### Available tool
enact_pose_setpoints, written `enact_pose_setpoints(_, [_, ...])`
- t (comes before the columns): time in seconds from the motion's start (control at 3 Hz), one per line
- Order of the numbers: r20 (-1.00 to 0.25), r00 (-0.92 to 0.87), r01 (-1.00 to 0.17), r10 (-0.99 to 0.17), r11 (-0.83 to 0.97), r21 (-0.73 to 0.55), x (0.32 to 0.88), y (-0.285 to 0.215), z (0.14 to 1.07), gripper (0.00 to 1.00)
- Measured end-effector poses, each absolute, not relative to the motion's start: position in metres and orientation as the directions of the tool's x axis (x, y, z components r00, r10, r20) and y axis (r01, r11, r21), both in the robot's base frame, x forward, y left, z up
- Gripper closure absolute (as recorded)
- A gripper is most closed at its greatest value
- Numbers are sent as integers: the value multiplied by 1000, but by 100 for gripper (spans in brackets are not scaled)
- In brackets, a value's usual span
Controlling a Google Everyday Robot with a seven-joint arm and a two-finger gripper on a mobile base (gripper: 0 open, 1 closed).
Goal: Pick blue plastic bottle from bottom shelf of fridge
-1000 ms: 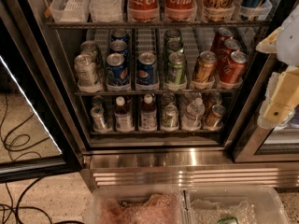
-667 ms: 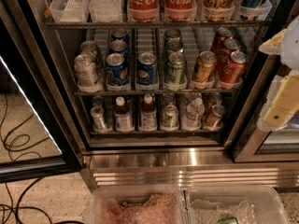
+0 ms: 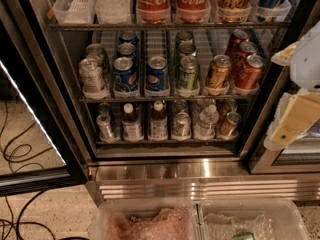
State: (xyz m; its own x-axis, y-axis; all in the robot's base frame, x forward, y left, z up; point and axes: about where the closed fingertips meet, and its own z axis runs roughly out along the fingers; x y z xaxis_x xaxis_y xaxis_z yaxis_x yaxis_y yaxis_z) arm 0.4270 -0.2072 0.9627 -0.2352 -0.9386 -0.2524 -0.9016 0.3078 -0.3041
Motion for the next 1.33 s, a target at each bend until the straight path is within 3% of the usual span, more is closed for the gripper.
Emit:
enact_pose_setpoints(0.67, [-433,-194,-863,-881,363,-353,405,-206,930,0])
enact_pose_setpoints(1.0, [-576,-201,-858,-793,426,-286,407,-204,882,0])
enact_pose_setpoints(1.33, [-635,-197,-859,-747,444,-256,411,-190,889,0])
